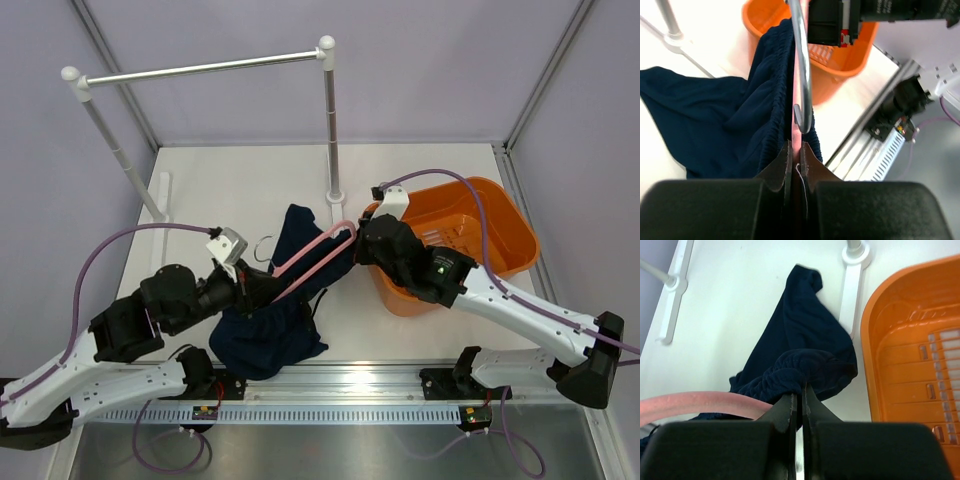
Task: Remove the shorts from the hanger
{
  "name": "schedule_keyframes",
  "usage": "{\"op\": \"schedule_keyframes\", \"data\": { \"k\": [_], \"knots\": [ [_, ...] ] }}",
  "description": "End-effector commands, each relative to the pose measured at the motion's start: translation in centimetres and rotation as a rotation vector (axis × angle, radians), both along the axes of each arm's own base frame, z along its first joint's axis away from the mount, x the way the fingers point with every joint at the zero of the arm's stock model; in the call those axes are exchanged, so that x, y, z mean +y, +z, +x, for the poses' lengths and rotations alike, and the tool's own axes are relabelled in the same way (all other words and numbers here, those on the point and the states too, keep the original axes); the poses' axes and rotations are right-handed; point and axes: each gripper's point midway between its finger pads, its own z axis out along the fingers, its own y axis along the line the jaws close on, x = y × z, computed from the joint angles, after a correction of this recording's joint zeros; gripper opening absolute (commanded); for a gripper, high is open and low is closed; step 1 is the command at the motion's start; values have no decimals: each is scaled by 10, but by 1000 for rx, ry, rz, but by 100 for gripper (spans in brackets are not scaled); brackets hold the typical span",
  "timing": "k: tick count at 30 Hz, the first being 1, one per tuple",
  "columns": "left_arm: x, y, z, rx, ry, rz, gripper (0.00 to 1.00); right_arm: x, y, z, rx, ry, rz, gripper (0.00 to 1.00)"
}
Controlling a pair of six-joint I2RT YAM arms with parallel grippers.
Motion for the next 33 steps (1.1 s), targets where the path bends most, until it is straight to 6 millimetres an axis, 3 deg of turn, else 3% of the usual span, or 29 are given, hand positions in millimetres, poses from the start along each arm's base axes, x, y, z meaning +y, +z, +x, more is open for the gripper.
{"op": "schedule_keyframes", "data": {
  "k": [1,6,10,15,16,20,24,26,30,33],
  "knots": [
    [-6,89,42,-147,211,-339,0,53,29,-33,-31,190,62,0],
    [-2,97,64,-137,345,-377,0,79,49,-52,-62,280,90,0],
    [10,114,68,-159,405,-491,0,92,57,-64,-79,329,87,0],
    [16,125,65,-194,395,-524,0,93,63,-68,-96,352,98,0],
    [17,134,62,-214,382,-549,0,91,62,-68,-98,342,92,0],
    [29,135,67,-213,447,-558,0,92,69,-74,-106,385,99,0],
    [39,132,77,-228,538,-588,0,110,91,-98,-135,492,123,0],
    [44,128,85,-247,597,-583,0,120,86,-107,-138,533,69,0],
    [52,127,102,-312,718,-535,0,138,98,-130,-177,593,15,0],
    [64,146,109,-394,808,-531,0,147,104,-153,-200,657,-7,0]
  ]
}}
